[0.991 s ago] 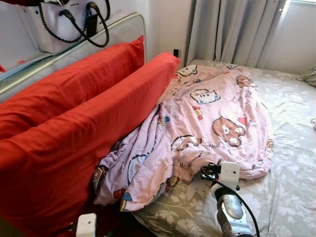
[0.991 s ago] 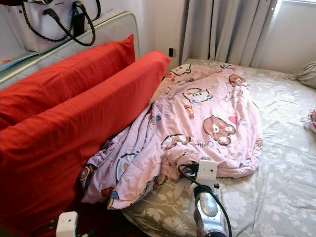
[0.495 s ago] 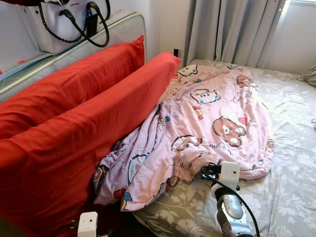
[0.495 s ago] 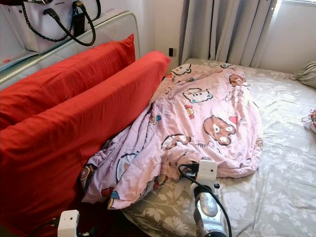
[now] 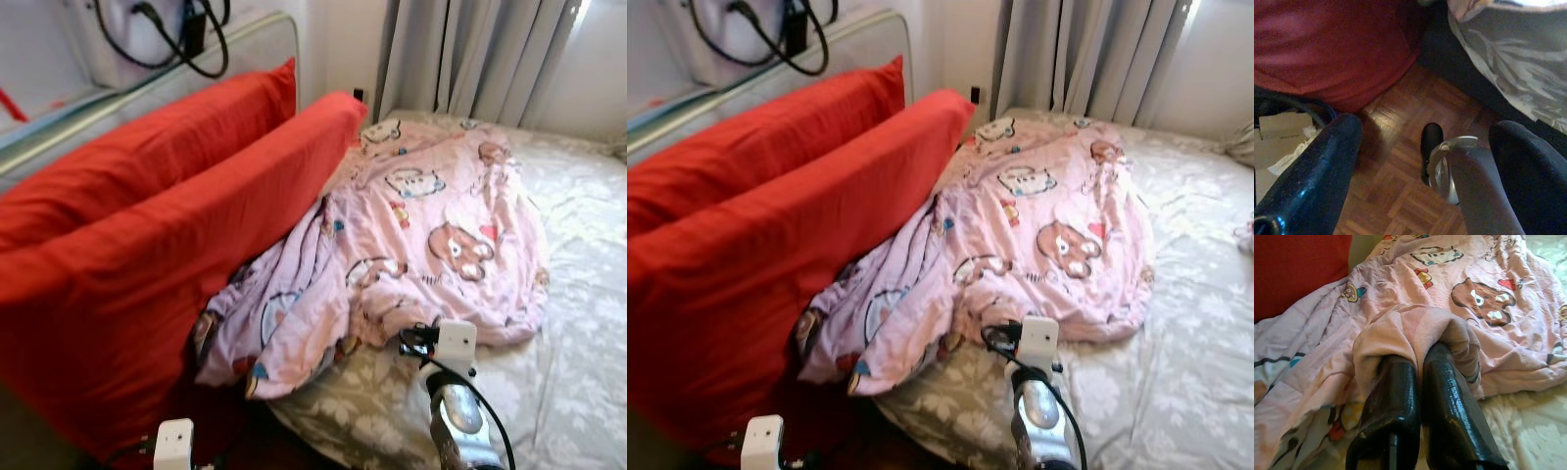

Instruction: Clean up the room

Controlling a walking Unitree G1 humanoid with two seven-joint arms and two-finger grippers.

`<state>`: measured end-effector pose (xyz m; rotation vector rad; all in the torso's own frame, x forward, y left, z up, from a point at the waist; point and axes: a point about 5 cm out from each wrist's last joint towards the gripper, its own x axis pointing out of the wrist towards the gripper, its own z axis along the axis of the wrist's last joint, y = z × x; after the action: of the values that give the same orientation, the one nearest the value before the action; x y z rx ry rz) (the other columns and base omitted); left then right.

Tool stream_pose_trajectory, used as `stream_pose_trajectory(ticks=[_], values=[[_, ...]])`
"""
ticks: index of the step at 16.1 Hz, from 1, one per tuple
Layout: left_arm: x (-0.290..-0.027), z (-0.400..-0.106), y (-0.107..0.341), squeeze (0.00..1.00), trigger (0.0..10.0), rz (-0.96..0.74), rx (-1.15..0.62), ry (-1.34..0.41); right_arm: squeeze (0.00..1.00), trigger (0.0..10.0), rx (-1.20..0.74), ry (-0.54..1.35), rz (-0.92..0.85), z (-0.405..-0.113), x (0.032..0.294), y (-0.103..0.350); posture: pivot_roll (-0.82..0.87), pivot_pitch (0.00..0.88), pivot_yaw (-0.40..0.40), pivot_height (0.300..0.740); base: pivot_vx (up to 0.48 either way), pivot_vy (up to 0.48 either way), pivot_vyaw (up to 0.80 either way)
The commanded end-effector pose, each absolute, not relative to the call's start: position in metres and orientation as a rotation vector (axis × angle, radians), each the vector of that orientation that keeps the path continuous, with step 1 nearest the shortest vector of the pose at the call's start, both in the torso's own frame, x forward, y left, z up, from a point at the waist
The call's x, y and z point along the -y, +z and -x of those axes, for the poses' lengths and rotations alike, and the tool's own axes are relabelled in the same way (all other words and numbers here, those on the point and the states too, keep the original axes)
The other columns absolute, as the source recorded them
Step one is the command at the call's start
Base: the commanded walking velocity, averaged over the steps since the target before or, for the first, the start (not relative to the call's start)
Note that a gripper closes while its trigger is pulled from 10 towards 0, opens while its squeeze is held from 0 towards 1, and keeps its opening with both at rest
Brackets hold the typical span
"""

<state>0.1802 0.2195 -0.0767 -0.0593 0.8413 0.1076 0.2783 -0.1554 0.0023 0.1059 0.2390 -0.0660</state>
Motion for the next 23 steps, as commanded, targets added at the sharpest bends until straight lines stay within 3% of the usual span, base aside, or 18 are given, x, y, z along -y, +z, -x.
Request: stream_pose_trajectory(ticks=[1,7,14,18,23], values=[[-0.222,-0.173,-0.08,0.0,10.0,0.056,-0.874,0.114,0.0,10.0,-0.23,-0.054,-0.097,-0.278,0.153,0.003,0.09,0.007,0.014,0.74,-0.266,0.0,0.0],[-0.223,-0.172,-0.08,0.0,10.0,0.052,-0.877,0.111,0.0,10.0,-0.208,-0.127,-0.074,-0.278,0.164,0.005,0.09,0.007,0.016,0.74,-0.265,0.0,0.0],[-0.224,-0.171,-0.08,0.0,10.0,0.049,-0.88,0.106,0.0,10.0,-0.1,-0.391,0.02,-0.281,0.212,0.025,0.09,0.008,0.018,0.74,-0.261,0.0,0.0],[-0.225,-0.171,-0.081,0.0,10.0,0.046,-0.882,0.103,0.0,10.0,-0.07,-0.436,0.046,-0.279,0.221,0.029,0.09,0.008,0.018,0.74,-0.252,0.0,0.0],[-0.225,-0.17,-0.081,0.0,10.0,0.041,-0.887,0.1,0.0,10.0,-0.134,-0.389,0.043,-0.27,0.211,0.016,0.09,0.01,0.016,0.74,0.0,0.0,0.0]])
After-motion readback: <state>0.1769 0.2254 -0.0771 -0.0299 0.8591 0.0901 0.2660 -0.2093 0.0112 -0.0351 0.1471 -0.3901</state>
